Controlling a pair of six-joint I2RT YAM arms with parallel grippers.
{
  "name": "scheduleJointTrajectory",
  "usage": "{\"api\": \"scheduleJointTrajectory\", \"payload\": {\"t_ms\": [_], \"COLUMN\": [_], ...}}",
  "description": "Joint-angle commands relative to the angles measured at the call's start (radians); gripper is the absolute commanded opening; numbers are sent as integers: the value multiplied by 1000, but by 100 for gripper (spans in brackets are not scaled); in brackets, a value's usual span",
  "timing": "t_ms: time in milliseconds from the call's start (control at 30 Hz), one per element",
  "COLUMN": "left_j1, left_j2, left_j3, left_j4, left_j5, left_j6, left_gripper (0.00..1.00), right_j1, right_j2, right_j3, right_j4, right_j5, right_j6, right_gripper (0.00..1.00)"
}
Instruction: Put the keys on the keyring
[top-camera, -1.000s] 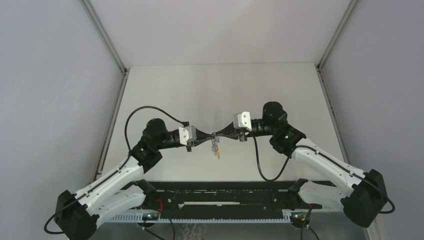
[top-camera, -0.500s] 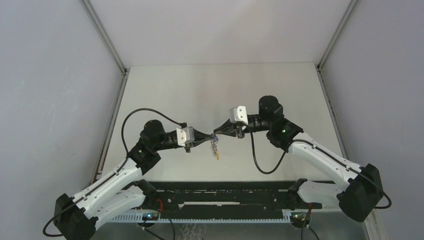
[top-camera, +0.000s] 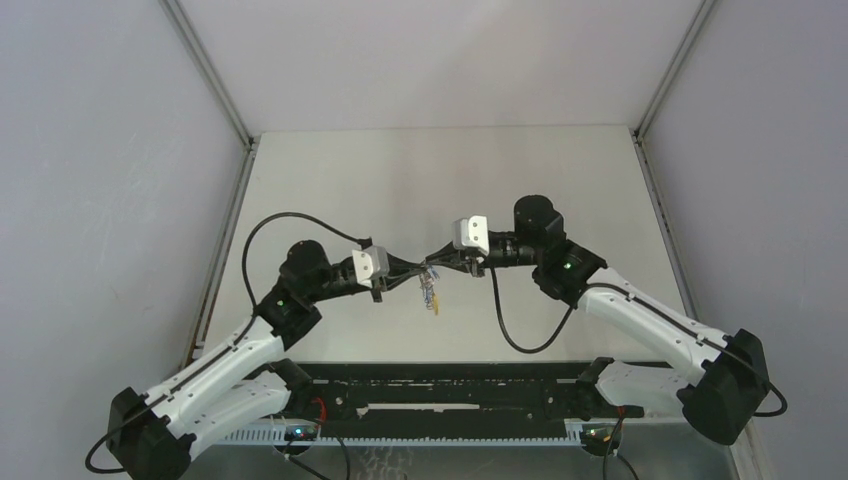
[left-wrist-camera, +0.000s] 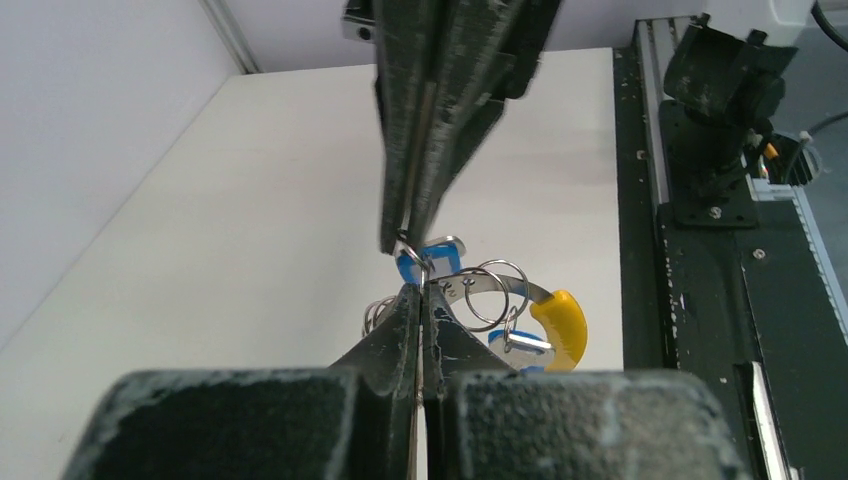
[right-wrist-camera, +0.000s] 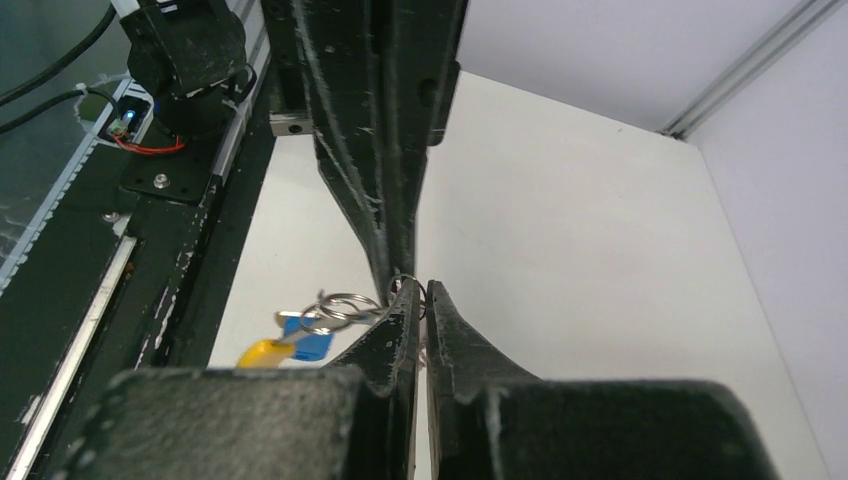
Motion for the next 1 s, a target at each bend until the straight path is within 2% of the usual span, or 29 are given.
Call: {"api": "scheduleJointTrajectory", "payload": {"t_ms": [0,267,433,967], "left_j1": [-1,-1,-1,20], "left_j2": [-5,-24,-33,-41], "left_j3": [58,62,63,66], "left_j4": [123,123,125,136], "left_j5": [-107,-129,-147,-204], "left_j6": [-48,-77,-95,-178], "left_gripper": [0,0,0,0], "right_j1": [57,121,152,149], "right_j2": [-29,-62,-76,-117], "right_j3": [3,-27,-36,-67], "right_j4": [-66,-25,-24,-46], "right_j5": [81,224,261,265], "right_j6": [-23,-54,-86,-143], "right_gripper": [0,0,0,0]}}
